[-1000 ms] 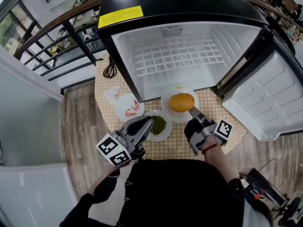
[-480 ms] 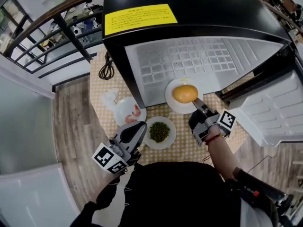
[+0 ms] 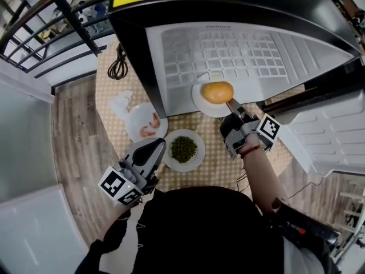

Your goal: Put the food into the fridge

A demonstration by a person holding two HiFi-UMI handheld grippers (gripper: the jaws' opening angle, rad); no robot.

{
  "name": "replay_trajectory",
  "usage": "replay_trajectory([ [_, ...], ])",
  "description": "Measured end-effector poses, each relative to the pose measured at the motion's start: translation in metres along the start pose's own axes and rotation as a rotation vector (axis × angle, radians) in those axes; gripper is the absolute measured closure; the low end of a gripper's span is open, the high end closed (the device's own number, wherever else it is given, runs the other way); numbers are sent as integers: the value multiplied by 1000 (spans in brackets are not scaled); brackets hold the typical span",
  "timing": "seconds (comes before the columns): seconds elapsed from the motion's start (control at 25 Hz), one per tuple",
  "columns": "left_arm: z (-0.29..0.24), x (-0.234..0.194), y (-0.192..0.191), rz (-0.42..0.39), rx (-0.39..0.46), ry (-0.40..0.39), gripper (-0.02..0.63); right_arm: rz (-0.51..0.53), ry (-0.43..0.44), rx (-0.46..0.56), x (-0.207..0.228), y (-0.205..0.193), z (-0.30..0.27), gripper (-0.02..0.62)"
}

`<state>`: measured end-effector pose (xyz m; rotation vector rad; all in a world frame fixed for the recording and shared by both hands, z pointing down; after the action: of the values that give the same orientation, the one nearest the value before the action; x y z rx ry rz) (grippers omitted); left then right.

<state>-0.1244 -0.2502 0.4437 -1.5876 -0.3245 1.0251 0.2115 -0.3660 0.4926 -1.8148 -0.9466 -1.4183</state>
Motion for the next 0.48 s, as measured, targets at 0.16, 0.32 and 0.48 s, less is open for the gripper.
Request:
replay_trajectory([
  [0.16,5,-4,2,11,6,20,593,-3,-19,22,0,6,-8,560],
  [0.32,3,-7,0,21,12,23,594,12,-41,28,-5,8,-19,560],
  [0.48,-1,-6,-3,26,23,6,594,26,-84,46,-8,7,-28,560],
])
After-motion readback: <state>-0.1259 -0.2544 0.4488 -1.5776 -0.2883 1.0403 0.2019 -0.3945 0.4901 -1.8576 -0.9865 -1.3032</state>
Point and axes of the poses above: the fingertips, and each gripper's own axes: z backward along the fingers, x to its right, y out of its top, the point moved 9 cm from there along z, backward along the fingers, and after that the axes turned 1 degree about -z, right-handed, at the moved point
